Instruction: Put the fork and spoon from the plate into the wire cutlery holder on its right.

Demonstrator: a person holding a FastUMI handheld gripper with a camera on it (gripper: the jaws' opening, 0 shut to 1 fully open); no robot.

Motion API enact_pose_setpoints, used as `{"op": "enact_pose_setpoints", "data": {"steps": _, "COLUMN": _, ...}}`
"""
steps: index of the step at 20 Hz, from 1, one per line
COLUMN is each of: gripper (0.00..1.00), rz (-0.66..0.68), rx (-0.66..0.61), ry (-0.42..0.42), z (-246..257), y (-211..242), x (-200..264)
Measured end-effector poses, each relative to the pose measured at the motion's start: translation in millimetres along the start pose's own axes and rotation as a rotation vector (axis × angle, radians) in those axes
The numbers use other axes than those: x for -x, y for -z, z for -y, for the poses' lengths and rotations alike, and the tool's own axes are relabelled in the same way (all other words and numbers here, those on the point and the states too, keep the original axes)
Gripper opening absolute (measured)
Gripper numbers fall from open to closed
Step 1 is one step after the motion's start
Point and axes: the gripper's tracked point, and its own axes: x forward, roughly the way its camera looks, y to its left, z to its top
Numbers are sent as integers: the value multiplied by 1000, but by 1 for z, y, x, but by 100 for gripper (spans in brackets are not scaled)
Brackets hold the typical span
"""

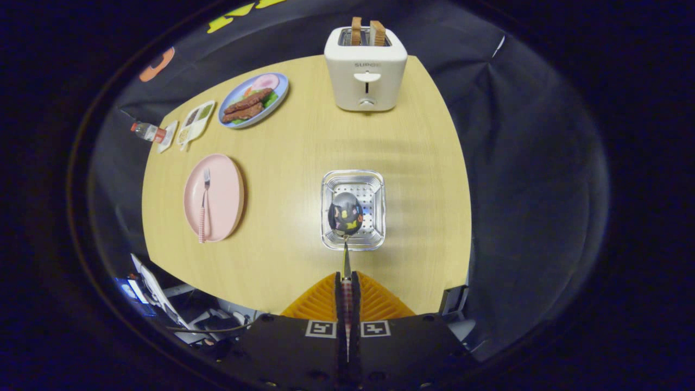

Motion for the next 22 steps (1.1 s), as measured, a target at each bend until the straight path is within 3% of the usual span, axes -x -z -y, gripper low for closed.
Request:
{"op": "enact_pose_setpoints", "data": {"steps": 10, "gripper": 2, "rz": -238, "rx": 41, "ry": -9, "z": -4, "y": -31, "x": -41}}
{"op": "enact_pose_setpoints", "data": {"steps": 22, "gripper": 11, "rz": -201, "rx": 65, "ry": 44, "z": -5, "y": -36, "x": -36}}
